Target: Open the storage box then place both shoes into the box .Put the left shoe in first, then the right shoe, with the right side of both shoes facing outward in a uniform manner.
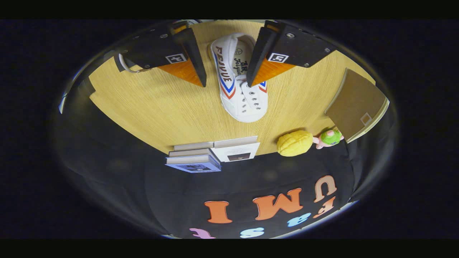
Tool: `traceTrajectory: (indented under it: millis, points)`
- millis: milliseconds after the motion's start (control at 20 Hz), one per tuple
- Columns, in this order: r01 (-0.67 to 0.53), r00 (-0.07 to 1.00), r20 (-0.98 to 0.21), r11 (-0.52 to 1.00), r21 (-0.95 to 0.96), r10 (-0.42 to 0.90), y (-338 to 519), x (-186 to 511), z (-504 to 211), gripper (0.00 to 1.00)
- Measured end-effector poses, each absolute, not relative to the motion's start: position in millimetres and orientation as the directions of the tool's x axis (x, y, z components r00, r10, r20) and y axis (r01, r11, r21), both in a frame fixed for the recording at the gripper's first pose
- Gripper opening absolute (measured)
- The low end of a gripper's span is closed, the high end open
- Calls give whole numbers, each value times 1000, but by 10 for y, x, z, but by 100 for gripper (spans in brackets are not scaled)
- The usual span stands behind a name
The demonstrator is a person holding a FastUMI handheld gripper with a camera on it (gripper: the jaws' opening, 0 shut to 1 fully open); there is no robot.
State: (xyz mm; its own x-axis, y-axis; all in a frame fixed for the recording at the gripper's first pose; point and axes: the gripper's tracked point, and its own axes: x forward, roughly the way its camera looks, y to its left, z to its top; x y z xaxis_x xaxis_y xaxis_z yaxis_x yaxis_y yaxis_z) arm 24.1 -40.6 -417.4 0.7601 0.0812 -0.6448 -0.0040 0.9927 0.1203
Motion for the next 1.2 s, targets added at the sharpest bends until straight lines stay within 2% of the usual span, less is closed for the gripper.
traceTrajectory:
  millis: [100, 300, 500, 700, 850, 1200]
  points:
    - [-8, 747, -656, 989, 150, 106, -375, 248, -4236, 62]
    - [6, 722, -678, 978, 207, 139, -327, 249, -4355, 39]
    - [-7, 732, -669, 984, 178, 126, -358, 264, -4346, 29]
    - [51, 743, -665, 983, 179, 82, -408, 288, -4316, 1]
    - [105, 747, -658, 962, 253, 92, -325, 277, -4237, 1]
    - [90, 801, -588, 951, 297, 108, 160, 418, -3641, 0]
